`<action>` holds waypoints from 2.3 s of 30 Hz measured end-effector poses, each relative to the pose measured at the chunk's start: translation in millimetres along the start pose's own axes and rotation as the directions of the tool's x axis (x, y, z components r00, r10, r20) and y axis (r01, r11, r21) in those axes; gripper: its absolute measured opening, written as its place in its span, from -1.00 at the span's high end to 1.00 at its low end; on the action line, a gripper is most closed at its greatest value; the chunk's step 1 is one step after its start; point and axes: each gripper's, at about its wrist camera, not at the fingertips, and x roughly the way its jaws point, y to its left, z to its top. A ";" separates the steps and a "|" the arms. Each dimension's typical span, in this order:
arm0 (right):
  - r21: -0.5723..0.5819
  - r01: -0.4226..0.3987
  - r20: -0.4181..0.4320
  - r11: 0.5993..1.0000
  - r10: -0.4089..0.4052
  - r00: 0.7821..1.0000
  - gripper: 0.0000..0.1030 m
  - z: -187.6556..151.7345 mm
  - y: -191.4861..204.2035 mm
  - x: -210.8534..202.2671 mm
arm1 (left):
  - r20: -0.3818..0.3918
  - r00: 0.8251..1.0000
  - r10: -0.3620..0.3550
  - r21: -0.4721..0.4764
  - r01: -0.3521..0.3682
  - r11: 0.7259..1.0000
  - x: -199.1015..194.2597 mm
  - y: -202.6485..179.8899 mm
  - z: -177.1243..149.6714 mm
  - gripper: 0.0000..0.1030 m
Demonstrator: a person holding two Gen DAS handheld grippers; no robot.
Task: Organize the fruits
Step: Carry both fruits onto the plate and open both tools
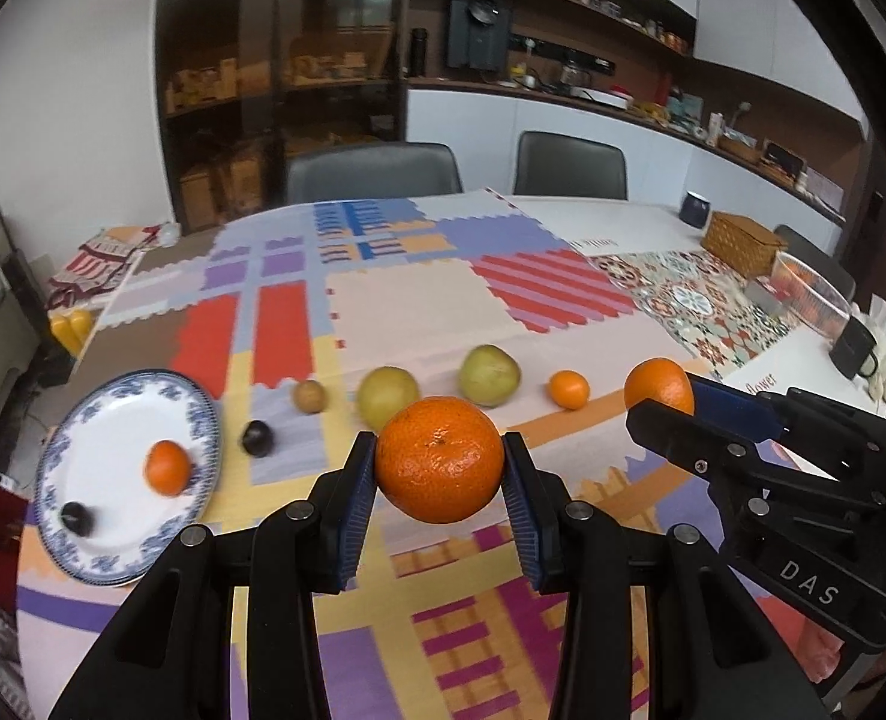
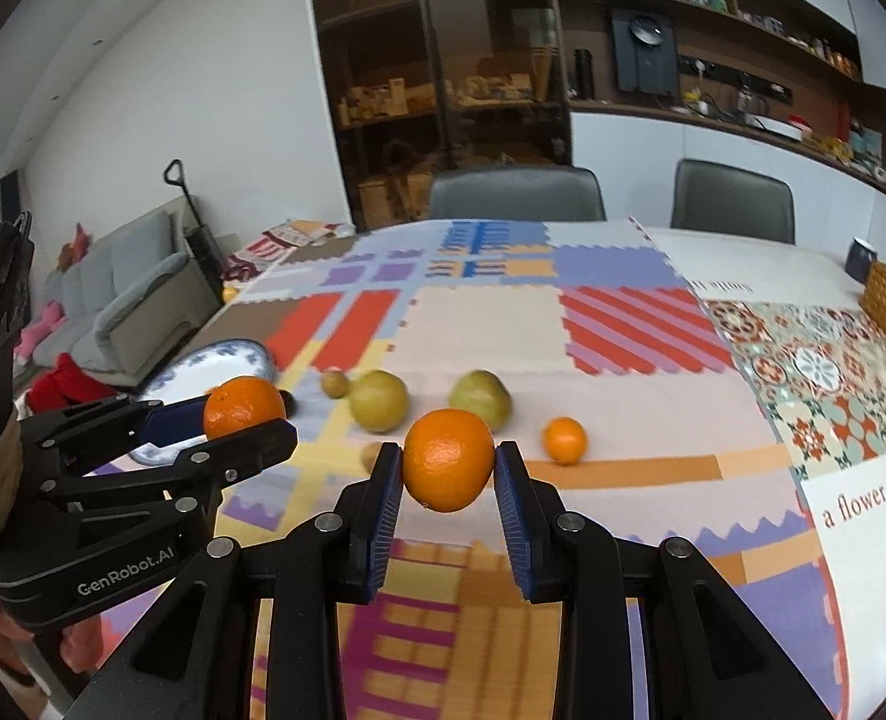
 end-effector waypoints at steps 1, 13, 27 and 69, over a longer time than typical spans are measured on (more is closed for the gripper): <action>-0.005 -0.008 0.005 1.000 0.008 1.000 0.37 1.7 3.4 -1.1 | 0.007 1.000 0.003 -0.007 -0.003 1.000 -4.1 3.5 -0.3 0.22; -0.090 -0.117 0.042 0.989 0.121 0.992 0.37 24.3 55.6 -2.0 | 0.048 0.994 0.098 -0.079 -0.094 0.992 -41.8 47.2 -4.4 0.22; -0.157 -0.216 0.031 0.964 0.224 0.974 0.37 46.0 112.0 19.8 | 0.055 0.978 0.201 -0.117 -0.194 0.974 -59.5 102.7 -7.2 0.22; -0.252 -0.295 -0.305 0.922 0.214 0.928 0.37 61.4 229.5 220.4 | -0.223 0.947 0.231 -0.159 -0.269 0.950 64.2 264.2 -30.2 0.22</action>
